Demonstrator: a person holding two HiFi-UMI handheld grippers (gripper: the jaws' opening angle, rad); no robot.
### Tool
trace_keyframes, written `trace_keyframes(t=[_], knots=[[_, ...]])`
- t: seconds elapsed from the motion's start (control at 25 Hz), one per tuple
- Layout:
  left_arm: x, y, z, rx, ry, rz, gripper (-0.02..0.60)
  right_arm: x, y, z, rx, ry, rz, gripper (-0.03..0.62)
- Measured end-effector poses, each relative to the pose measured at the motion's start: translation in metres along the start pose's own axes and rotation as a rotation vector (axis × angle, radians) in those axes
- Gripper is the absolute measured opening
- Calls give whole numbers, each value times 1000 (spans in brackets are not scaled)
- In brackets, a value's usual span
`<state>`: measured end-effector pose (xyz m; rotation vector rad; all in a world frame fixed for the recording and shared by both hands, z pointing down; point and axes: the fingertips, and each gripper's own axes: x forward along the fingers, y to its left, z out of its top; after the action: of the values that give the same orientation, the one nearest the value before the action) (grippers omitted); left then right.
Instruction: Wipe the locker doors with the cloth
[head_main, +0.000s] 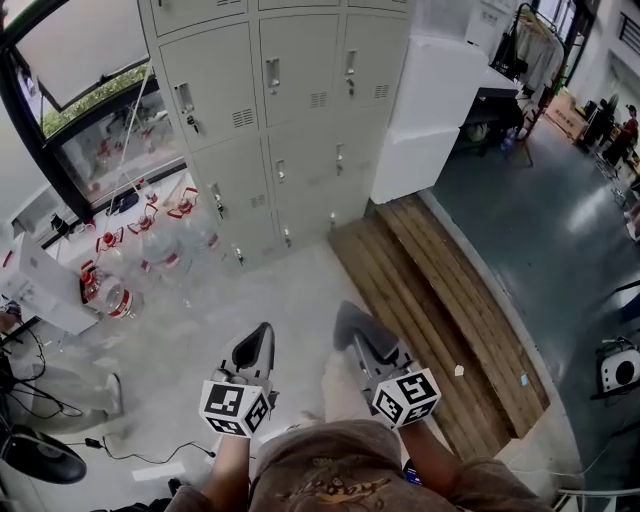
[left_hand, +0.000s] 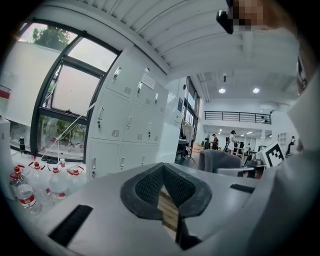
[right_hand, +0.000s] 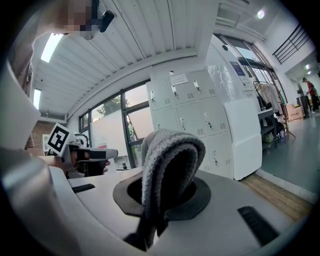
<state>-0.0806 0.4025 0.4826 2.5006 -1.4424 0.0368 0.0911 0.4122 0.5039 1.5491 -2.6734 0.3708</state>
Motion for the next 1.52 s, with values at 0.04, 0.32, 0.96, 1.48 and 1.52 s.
trace_keyframes(t=[0.04,0.32,0.96,1.48,1.52], knots=[[2,0,-2,-1,7,-8,0,3,-2,-1,6,-3,-7,34],[32,11,1,1,19,-35,0,31,-23,-2,23,5,-36,34],[181,79,57,1,2,2,0,172,-120,54,26,7,-8,34],[292,103,94,-16,-37,56,0,258,-203,92,13,21,58,34],[295,104,94,-18,-35,60,0,262,-205,93,15,23,64,34]])
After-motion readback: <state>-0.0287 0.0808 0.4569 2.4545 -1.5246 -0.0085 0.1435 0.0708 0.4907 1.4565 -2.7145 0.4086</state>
